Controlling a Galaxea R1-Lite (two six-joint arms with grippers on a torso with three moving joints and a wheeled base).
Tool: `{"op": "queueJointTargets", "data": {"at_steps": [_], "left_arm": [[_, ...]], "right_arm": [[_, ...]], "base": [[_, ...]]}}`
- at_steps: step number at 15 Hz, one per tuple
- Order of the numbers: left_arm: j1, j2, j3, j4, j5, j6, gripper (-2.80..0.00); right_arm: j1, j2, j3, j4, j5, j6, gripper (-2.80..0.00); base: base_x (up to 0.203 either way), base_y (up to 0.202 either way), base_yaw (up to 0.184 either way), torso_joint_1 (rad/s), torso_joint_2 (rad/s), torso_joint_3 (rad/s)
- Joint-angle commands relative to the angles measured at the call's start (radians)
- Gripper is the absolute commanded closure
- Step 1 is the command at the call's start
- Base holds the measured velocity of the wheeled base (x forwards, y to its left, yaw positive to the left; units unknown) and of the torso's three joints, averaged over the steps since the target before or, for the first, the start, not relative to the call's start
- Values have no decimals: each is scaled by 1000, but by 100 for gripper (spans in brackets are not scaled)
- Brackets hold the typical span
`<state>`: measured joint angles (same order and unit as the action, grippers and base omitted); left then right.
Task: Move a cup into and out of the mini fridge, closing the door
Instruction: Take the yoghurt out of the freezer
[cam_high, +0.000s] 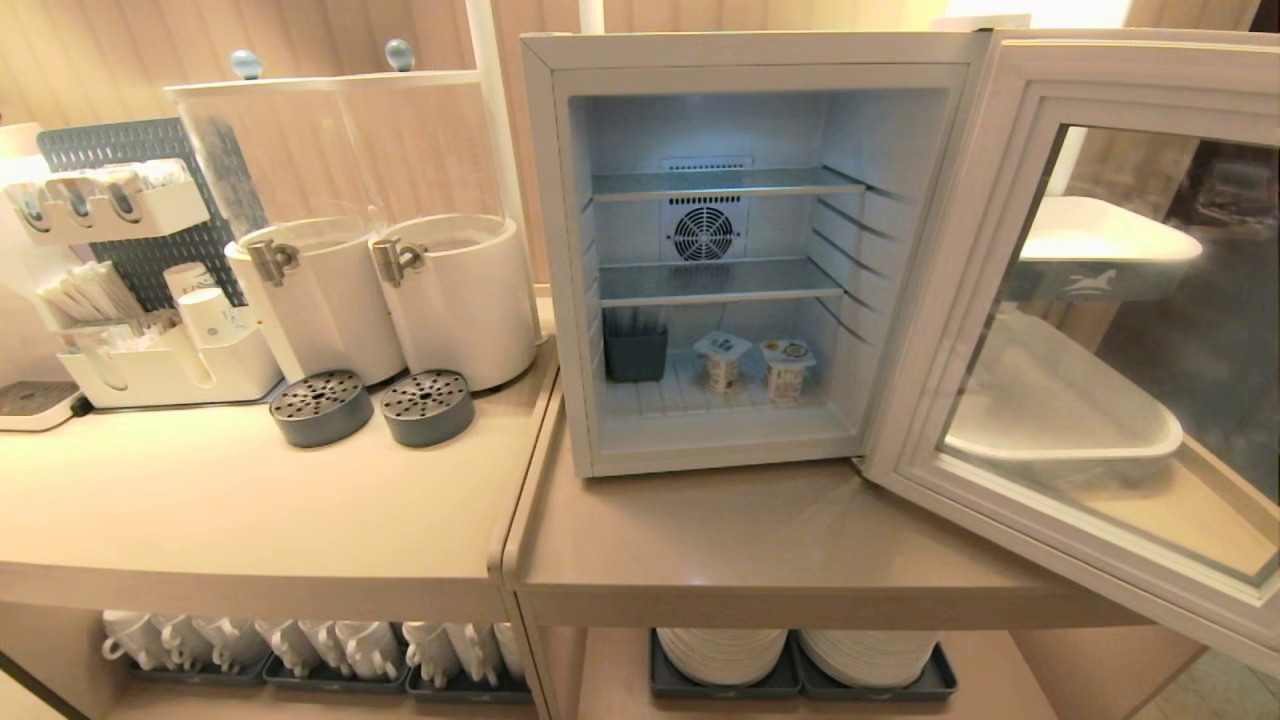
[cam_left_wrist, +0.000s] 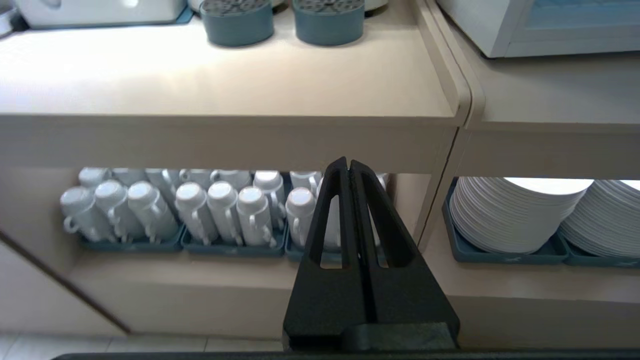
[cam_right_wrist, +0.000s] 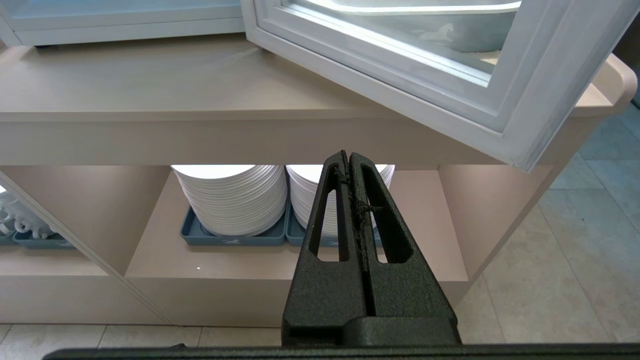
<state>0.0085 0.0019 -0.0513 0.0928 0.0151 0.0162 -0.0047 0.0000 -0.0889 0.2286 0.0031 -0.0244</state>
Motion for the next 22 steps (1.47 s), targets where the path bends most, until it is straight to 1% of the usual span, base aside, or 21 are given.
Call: {"op": "queueJointTargets", "data": {"at_steps": [1,2,4,17,20,22], "left_arm": [[0,-1,46,-50,-12,16,0],[1,-2,45,-66,-18,28,0],[0,-3,52,-85,-21,18,0],[0,-3,53,-90,-17,2,0],[1,-3,53,-90,-17,1,0],[1,-3,53,-90,-17,2,0]], "right_arm": [[0,0,0,2,0,1,0],[0,1,0,2,-2,1,0],[0,0,0,2,-2,1,0],[0,2,0,2,-2,1,0],[0,0,0,2,-2,1,0],[0,2,0,2,-3,1,0]], "base": [[0,0,0,0,0,0],[0,0,0,0,0,0],[0,0,0,0,0,0],[0,0,0,0,0,0],[-158,0,0,1,0,1],[-30,0,1,-1,-5,2]]}}
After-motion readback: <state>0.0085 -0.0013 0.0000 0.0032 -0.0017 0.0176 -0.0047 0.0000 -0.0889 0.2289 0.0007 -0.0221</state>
